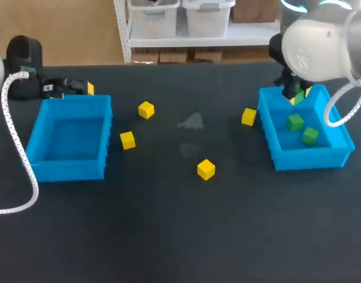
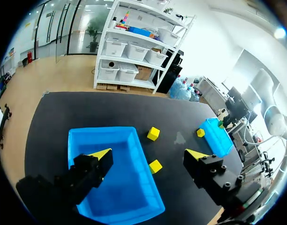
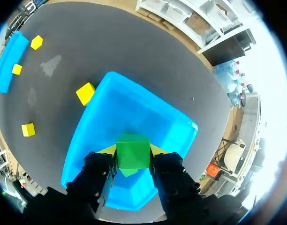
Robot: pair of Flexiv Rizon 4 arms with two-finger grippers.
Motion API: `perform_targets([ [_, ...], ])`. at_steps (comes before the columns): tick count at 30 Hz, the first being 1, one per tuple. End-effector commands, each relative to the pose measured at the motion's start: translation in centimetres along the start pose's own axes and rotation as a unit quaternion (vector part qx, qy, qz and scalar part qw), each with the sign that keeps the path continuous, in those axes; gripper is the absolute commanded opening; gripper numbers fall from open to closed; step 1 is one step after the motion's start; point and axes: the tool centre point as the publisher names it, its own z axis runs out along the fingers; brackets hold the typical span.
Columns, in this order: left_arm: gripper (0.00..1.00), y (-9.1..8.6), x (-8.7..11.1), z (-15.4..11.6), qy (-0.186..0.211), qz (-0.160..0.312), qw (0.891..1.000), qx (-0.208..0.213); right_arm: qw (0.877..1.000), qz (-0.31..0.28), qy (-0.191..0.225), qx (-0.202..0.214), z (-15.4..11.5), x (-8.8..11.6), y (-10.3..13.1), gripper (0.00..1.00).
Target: Put the green cubes in the right bin and the yellow cubes in the left bin.
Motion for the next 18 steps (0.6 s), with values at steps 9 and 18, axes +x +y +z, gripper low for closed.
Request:
perform_targets([
  [9, 1.00, 0.22, 0.11, 0.00, -0.003, 0.001, 1.000, 0.005, 0.993, 0.014, -0.117, -0.001, 0.05, 0.77, 0.61, 1.00],
  [18, 1.00, 0.22, 0.11, 0.00, -0.003, 0.001, 1.000, 0.005, 0.990, 0.020, -0.136, -0.004, -0.47, 0.96, 0.93, 1.00],
])
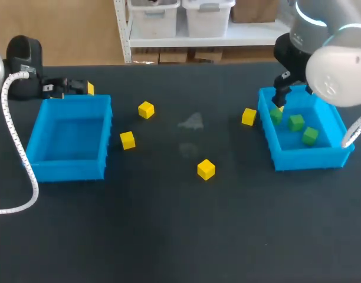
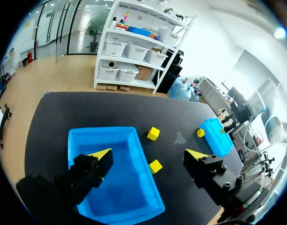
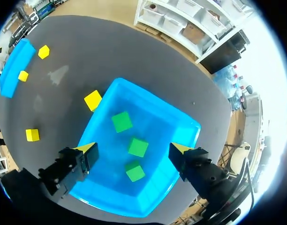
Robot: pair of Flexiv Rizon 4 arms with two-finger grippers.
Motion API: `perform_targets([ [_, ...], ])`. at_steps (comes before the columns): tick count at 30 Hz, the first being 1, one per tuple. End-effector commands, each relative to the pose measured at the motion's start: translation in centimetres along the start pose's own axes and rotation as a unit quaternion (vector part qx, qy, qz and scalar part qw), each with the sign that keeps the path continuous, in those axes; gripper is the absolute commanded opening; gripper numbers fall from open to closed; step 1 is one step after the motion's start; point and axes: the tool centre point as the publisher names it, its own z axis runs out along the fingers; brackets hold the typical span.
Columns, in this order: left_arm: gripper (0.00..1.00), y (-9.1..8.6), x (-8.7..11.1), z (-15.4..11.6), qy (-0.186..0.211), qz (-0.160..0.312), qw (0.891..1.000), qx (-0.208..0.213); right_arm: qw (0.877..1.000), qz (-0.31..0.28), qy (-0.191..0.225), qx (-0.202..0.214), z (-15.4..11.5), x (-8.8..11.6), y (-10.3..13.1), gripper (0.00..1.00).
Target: Put the green cubes in the right bin and the yellow cubes in the left bin.
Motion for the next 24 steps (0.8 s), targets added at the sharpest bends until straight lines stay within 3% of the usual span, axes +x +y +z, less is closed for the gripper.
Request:
perform_targets([
  [1, 1.00, 0.2, 0.1, 0.0, -0.003, 0.001, 1.000, 0.005, 0.998, 0.000, -0.062, 0.002, -0.1, 0.6, 0.1, 1.00],
  [21, 1.00, 0.2, 0.1, 0.0, -0.003, 0.001, 1.000, 0.005, 0.998, 0.000, -0.062, 0.002, -0.1, 0.6, 0.1, 1.00],
  [24, 1.00, -0.3, -1.0, 0.7, 0.017, 0.039, 0.999, 0.005, 0.998, 0.000, -0.062, 0.002, -0.1, 0.6, 0.1, 1.00],
])
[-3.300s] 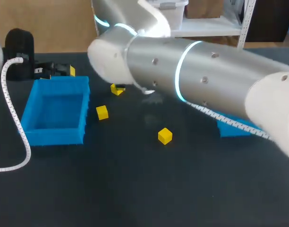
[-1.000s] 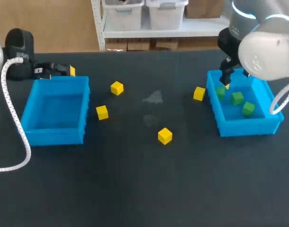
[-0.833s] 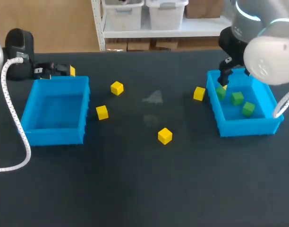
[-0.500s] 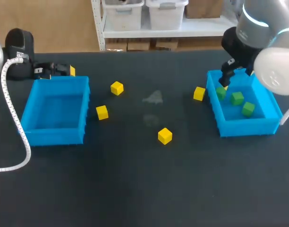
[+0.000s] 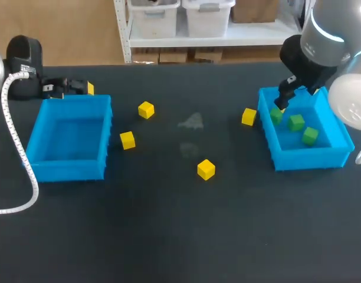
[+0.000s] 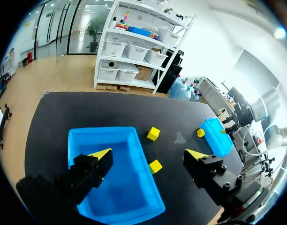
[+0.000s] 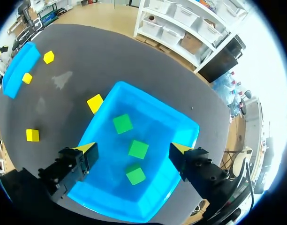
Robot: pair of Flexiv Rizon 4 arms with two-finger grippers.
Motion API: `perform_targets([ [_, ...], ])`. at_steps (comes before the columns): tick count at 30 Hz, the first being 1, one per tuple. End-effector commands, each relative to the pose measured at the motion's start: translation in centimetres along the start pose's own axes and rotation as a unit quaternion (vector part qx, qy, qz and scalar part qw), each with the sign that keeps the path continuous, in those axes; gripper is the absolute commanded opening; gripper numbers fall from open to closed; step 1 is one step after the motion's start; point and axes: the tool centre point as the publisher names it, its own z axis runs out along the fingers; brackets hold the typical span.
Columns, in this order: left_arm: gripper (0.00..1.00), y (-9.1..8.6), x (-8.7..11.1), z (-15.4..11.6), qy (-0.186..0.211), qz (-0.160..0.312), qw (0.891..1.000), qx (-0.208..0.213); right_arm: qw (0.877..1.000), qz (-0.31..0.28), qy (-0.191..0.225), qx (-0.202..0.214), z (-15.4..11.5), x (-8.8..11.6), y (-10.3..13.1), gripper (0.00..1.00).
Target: Put the green cubes in the right bin and the yellow cubes in the left bin.
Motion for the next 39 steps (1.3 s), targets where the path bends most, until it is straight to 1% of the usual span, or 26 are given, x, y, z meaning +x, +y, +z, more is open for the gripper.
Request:
perform_targets([
  [1, 1.00, -0.3, -1.3, 0.8, 0.020, 0.039, 0.999, 0.005, 1.000, 0.000, -0.004, 0.002, -0.1, 0.3, 0.0, 1.00],
  [3, 1.00, -0.5, -2.0, 1.3, 0.029, 0.060, 0.998, 0.005, 1.000, 0.000, -0.004, 0.002, -0.1, 0.3, 0.0, 1.00],
  [4, 1.00, -0.8, -2.3, 1.4, 0.035, 0.080, 0.996, 0.009, 1.000, 0.000, -0.004, 0.002, -0.1, 0.3, 0.0, 1.00],
  [8, 1.00, -1.7, -3.8, 2.5, 0.049, 0.115, 0.992, 0.013, 1.000, 0.000, -0.004, 0.002, -0.1, 0.3, 0.0, 1.00],
  [13, 1.00, -3.3, -4.7, 3.8, 0.074, 0.165, 0.983, 0.023, 1.000, 0.000, -0.004, 0.002, -0.1, 0.3, 0.0, 1.00],
  [14, 1.00, -3.6, -4.8, 4.3, 0.083, 0.181, 0.980, 0.024, 1.000, 0.000, -0.004, 0.002, -0.1, 0.3, 0.0, 1.00],
  [16, 1.00, -3.8, -4.7, 5.0, 0.101, 0.199, 0.975, 0.019, 1.000, 0.000, -0.004, 0.002, -0.1, 0.3, 0.0, 1.00],
  [20, 1.00, -3.9, -3.9, 6.4, 0.143, 0.236, 0.961, 0.005, 1.000, 0.000, -0.004, 0.002, -0.1, 0.3, 0.0, 1.00],
  [25, 1.00, -3.7, -3.0, 8.2, 0.186, 0.261, 0.947, -0.019, 1.000, 0.000, -0.004, 0.002, -0.1, 0.3, 0.0, 1.00],
  [28, 1.00, -3.8, -2.8, 9.3, 0.203, 0.270, 0.941, -0.027, 1.000, 0.000, -0.004, 0.002, -0.1, 0.3, 0.0, 1.00],
  [32, 1.00, -4.4, -2.5, 10.8, 0.225, 0.289, 0.930, -0.033, 1.000, 0.000, -0.004, 0.002, -0.1, 0.3, 0.0, 1.00],
  [35, 1.00, -4.8, -2.3, 12.0, 0.242, 0.308, 0.919, -0.038, 1.000, 0.000, -0.004, 0.002, -0.1, 0.3, 0.0, 1.00],
  [39, 1.00, -4.9, -1.9, 13.4, 0.272, 0.322, 0.906, -0.042, 1.000, 0.000, -0.004, 0.002, -0.1, 0.3, 0.0, 1.00],
])
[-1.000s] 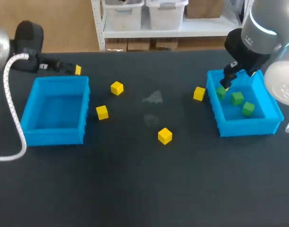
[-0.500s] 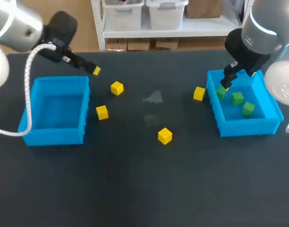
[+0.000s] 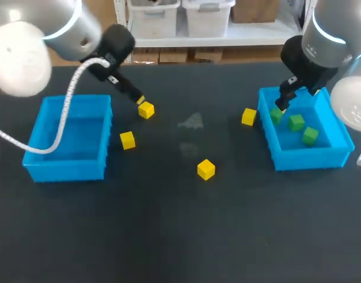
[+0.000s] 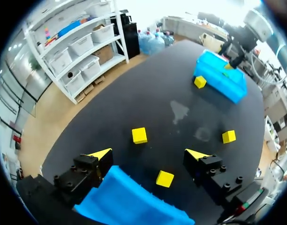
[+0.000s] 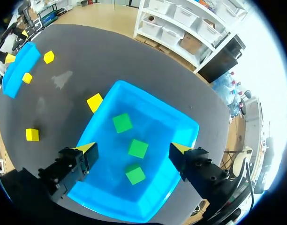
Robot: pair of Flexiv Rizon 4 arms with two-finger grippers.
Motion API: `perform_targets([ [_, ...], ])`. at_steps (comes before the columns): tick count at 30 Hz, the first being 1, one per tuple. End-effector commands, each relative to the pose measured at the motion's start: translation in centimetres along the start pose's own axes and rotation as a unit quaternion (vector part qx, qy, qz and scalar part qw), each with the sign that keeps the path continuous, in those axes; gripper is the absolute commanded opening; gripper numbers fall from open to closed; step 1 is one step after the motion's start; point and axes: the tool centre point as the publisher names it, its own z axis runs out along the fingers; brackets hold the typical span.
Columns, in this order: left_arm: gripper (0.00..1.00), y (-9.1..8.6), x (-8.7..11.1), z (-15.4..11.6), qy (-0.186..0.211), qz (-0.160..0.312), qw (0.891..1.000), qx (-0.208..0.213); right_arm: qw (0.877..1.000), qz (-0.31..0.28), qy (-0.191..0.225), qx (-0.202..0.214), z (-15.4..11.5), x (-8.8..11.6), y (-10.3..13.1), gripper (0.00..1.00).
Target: Put the green cubes in the right bin and the yellow cubes in the left bin.
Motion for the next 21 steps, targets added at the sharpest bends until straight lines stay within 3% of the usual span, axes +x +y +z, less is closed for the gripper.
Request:
perform_targets([
  [1, 1.00, 0.2, -1.0, 2.0, 0.090, 0.012, 0.996, 0.008, 1.000, 0.000, -0.002, 0.001, -0.1, 0.2, 0.0, 1.00],
  [21, 1.00, 0.8, -0.3, 8.0, 0.164, 0.005, 0.986, 0.016, 1.000, 0.000, -0.002, 0.001, -0.1, 0.2, 0.0, 1.00],
])
